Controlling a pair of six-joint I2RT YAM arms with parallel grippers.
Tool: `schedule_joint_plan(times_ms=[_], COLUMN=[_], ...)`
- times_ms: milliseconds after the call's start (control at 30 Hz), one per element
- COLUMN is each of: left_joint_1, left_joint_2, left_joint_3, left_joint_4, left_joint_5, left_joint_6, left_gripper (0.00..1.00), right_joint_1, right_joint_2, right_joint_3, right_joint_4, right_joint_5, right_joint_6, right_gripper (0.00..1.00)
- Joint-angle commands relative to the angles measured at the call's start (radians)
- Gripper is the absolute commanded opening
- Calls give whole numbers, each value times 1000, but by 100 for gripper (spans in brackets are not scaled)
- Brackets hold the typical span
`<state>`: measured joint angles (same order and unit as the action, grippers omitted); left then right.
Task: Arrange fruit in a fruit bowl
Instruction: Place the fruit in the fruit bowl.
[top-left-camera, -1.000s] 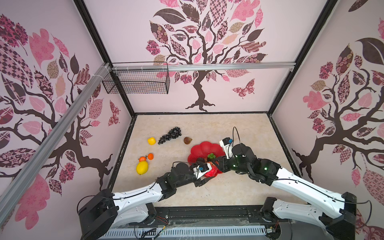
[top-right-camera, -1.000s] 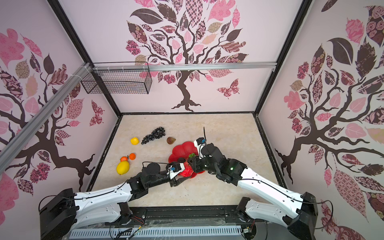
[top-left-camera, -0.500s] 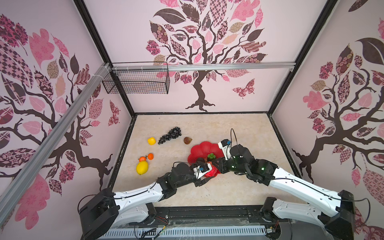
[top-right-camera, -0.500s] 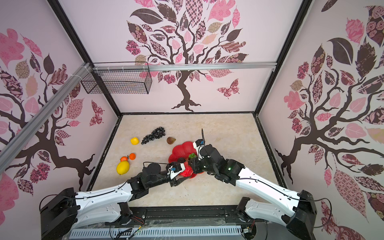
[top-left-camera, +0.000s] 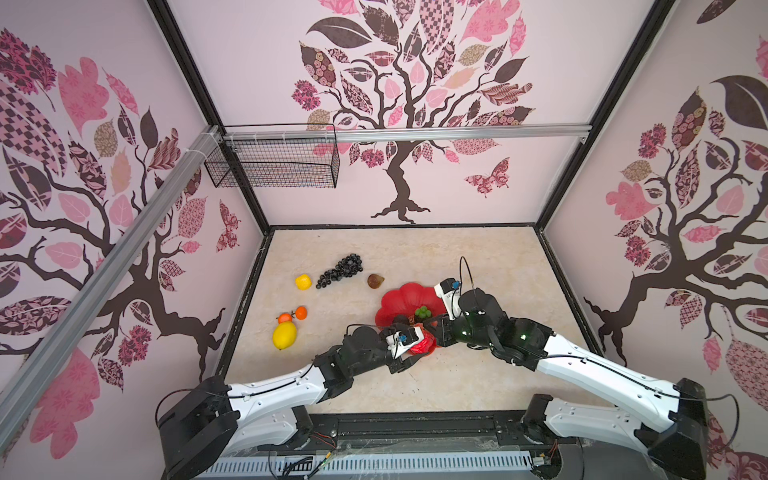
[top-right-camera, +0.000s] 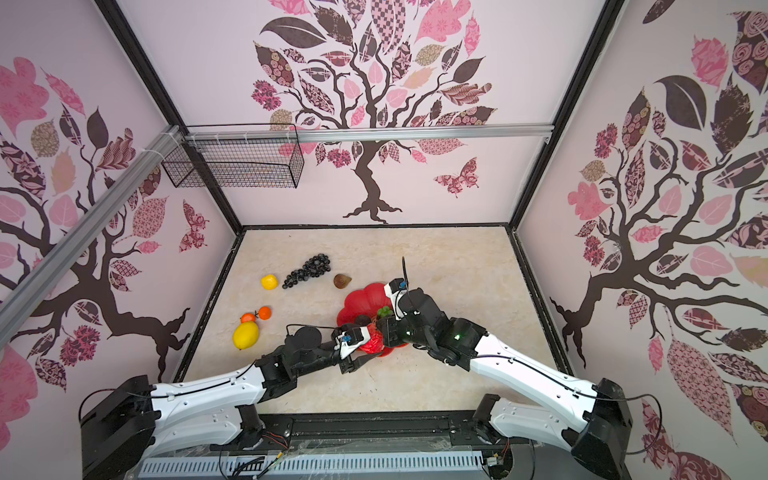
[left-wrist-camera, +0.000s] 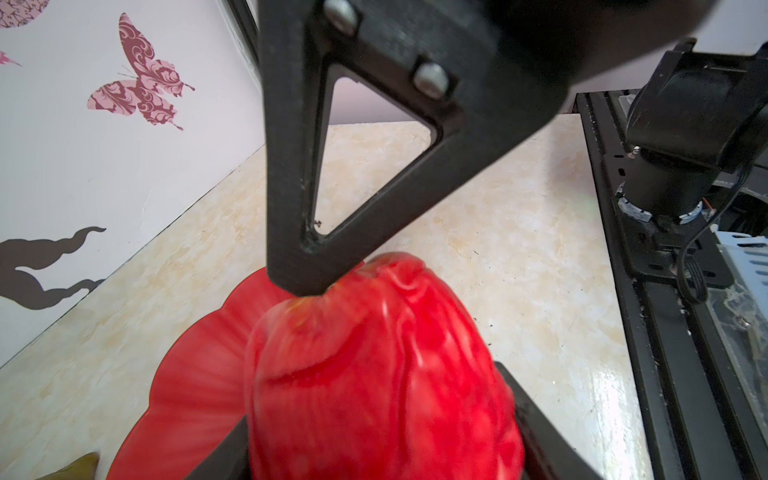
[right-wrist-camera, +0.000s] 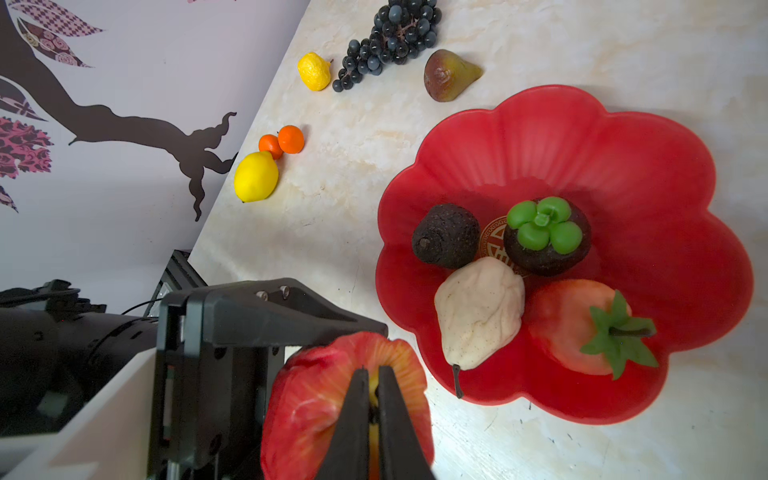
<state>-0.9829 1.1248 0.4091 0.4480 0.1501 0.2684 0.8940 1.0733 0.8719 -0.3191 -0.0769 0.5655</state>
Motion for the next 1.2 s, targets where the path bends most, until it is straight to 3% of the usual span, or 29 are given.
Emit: schedule_joint_plan(times_ms=[0,200,533,700,900,1033,1167], left_joint_1=[-7,-7,-7,7,137,155,159], left_joint_2=[10,14,-1,-63,-237,-332,-359], left_joint_3=[-21,-2,22,12,-23,-46,-32], left_joint_4=[32,-2,-64,-80,-115,-147,-204], left_joint_5=[8,-15,-75,-164,-386,-672,-800], left_joint_6=[-1,-41,-83,-115,-252,-294,-317], left_gripper=[55,73,89,95,98,98,98], right_joint_1=[2,2,2,0,-12,-17,-17], right_joint_2=[13,17,45,80,162,247,339], right_joint_3=[11,33,100,128,174,210,251], right_joint_4=[11,-10,-35,-26,6,32,69], right_joint_5=[-14,35,171,252,361,394,417], right_joint_6=[-10,-45,-136,-192,-277,-311,-336], right_gripper=[4,3,5,5,6,7,7])
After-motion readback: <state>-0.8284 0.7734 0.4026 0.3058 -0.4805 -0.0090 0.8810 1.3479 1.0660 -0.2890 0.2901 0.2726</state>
